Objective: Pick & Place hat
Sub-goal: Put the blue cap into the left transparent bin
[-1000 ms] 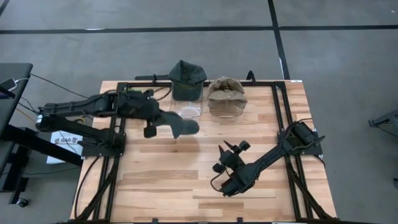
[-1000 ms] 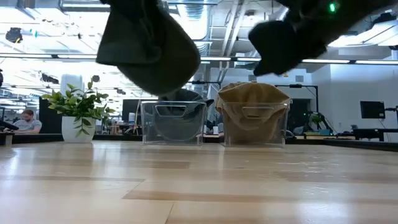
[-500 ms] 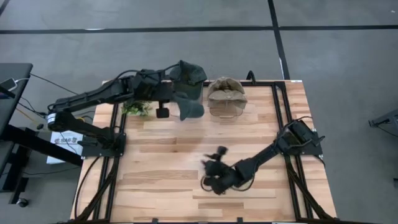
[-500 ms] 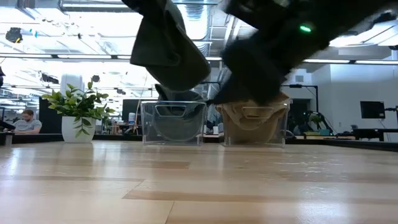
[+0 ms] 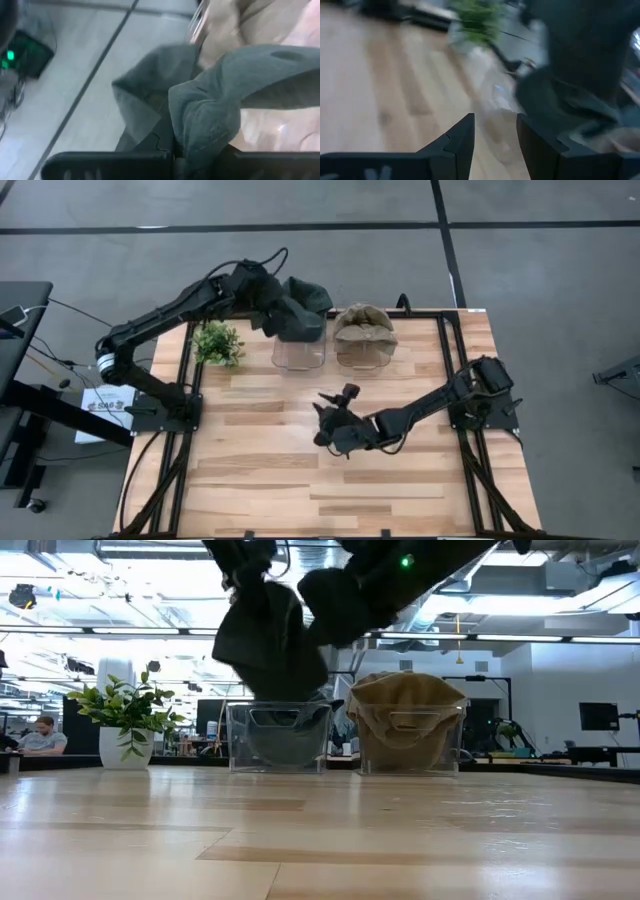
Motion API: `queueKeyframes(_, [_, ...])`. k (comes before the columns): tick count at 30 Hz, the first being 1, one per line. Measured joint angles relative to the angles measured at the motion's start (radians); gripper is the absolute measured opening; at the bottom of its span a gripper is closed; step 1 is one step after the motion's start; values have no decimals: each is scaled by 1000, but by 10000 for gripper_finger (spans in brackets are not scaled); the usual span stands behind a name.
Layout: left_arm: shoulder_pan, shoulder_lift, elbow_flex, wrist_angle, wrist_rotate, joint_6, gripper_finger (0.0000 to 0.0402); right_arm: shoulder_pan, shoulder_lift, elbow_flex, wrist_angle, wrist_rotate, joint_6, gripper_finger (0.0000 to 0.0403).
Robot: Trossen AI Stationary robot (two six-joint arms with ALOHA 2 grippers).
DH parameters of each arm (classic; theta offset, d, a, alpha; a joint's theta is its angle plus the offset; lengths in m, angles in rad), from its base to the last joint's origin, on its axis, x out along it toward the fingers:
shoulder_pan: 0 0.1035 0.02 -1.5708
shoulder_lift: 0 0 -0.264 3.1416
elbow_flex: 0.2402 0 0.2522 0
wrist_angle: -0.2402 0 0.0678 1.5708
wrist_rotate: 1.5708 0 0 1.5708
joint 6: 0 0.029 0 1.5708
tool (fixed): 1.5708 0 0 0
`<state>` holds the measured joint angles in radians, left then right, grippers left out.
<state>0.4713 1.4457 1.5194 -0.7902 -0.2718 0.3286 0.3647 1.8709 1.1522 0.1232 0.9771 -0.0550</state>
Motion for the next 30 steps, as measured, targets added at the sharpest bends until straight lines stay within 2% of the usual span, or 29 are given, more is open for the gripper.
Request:
queueKeyframes(2, [25, 27, 4, -24, 0, 1, 10, -2, -22, 0, -11, -7, 63, 137])
queueKeyframes(3, [34, 42, 6, -26, 8, 3, 10, -2, -36, 0, -7, -63, 57, 137])
queueKeyframes(5, [50, 65, 7, -35, 64, 3, 10, -11, -63, 0, 13, -263, 16, 139])
queueKeyframes(10, [60, 107, 7, -40, 149, 41, 10, -106, -115, 0, -6, -943, -13, 141])
queueKeyframes(12, [60, 117, 22, -62, 167, 50, 10, -150, -127, 0, -10, -1139, -6, 140])
queueKeyframes(14, [60, 120, 44, -86, 169, 52, 10, -188, -140, 0, -23, -1276, 2, 137])
queueKeyframes(17, [60, 119, 68, -85, 192, 52, 10, -219, -147, 0, -58, -1353, 0, 135])
queueKeyframes(23, [89, 132, 77, -117, 364, 81, 10, -262, -148, -5, -90, -1356, -30, 136])
queueKeyframes(26, [114, 172, 77, -149, 366, 57, 10, -278, -176, -36, -89, -1376, -51, 137])
queueKeyframes(30, [119, 202, 75, -190, 360, 50, 10, -295, -280, -123, -56, -1393, -64, 135])
